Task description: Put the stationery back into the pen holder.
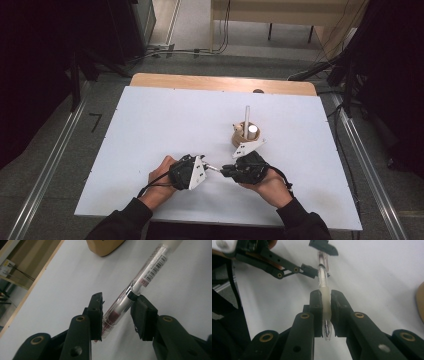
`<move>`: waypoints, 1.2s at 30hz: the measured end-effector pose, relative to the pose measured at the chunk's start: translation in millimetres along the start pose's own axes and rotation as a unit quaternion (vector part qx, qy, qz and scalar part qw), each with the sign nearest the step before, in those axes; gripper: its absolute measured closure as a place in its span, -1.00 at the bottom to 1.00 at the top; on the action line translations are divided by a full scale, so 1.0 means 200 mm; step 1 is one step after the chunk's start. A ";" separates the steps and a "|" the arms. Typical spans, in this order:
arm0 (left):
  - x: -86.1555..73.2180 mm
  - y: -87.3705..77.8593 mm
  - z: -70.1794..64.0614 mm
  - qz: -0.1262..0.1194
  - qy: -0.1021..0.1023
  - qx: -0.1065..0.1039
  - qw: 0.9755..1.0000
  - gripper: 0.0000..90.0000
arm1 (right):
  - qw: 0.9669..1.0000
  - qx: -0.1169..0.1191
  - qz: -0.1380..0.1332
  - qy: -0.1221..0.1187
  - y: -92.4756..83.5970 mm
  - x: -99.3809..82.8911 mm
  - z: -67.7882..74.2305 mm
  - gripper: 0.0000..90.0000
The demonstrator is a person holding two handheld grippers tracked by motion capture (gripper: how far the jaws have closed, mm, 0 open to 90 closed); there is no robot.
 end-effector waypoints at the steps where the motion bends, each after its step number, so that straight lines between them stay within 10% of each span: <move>1: 0.00 0.00 0.00 -0.001 0.003 0.000 1.000 0.45 | 1.000 0.003 -0.002 0.004 0.00 0.00 -0.01 0.74; 11: 0.02 -0.01 -0.04 0.001 0.038 0.000 0.999 0.75 | 0.998 0.019 -0.040 0.043 -0.04 0.01 -0.06 0.53; 36: 0.01 -0.04 0.03 -0.033 -0.026 0.003 0.999 0.77 | 0.997 -0.029 -0.067 0.039 -0.03 -0.03 -0.08 0.09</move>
Point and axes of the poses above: each handheld gripper's, and its own axes: y roughly forward along the jaws, x roughly out of its top, z roughly to its left, the point moved 3 cm from there along y, roughly forward along the jaws, and after that the axes turned 13 degrees about -x, right-handed, at the moved point
